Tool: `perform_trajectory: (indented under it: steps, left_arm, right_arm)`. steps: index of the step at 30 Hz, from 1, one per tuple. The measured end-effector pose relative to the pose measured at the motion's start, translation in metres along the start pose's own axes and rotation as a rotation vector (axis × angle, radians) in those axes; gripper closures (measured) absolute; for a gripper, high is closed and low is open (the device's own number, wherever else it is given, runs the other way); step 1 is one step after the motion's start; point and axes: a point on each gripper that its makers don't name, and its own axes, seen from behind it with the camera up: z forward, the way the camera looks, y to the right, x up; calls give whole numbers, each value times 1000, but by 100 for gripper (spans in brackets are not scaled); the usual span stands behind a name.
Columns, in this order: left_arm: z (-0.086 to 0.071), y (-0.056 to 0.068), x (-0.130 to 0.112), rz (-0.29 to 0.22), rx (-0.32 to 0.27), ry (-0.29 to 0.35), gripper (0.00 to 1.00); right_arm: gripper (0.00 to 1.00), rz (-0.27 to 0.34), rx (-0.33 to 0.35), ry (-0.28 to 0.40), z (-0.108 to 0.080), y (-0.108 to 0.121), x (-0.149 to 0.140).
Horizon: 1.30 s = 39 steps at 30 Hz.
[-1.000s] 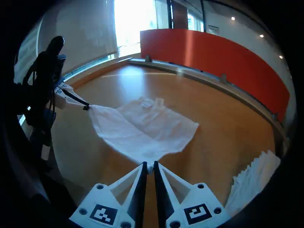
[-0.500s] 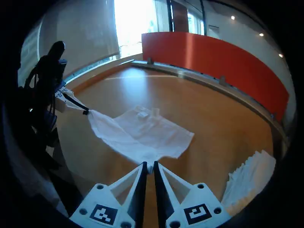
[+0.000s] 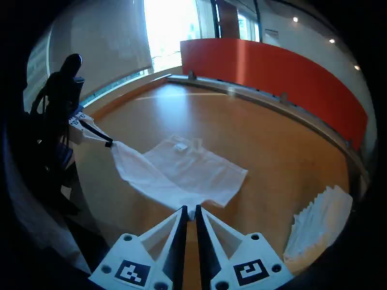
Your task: Fold towel
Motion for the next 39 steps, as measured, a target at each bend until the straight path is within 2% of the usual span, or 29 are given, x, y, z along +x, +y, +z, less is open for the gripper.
perform_trajectory:
  steps: [11, 20, 26, 32, 39]
  left_arm:
    - [22, -10, 16, -35, 4, 17, 88]
    - [46, -31, 33, -64, 22, 6, 88]
    - [68, -42, 43, -94, 21, -16, 88]
    - [96, -53, 46, -91, 27, -52, 88]
    - [122, -61, 44, -85, 29, -86, 88]
  right_arm:
    - [87, 1, -1, 7, 25, 14, 10]
    - [88, -11, -29, 7, 47, 46, 23]
    - [88, 2, -51, -3, 67, 69, 27]
    - [88, 27, -69, -30, 90, 88, 24]
    - [88, 56, -91, -56, 109, 101, 14]
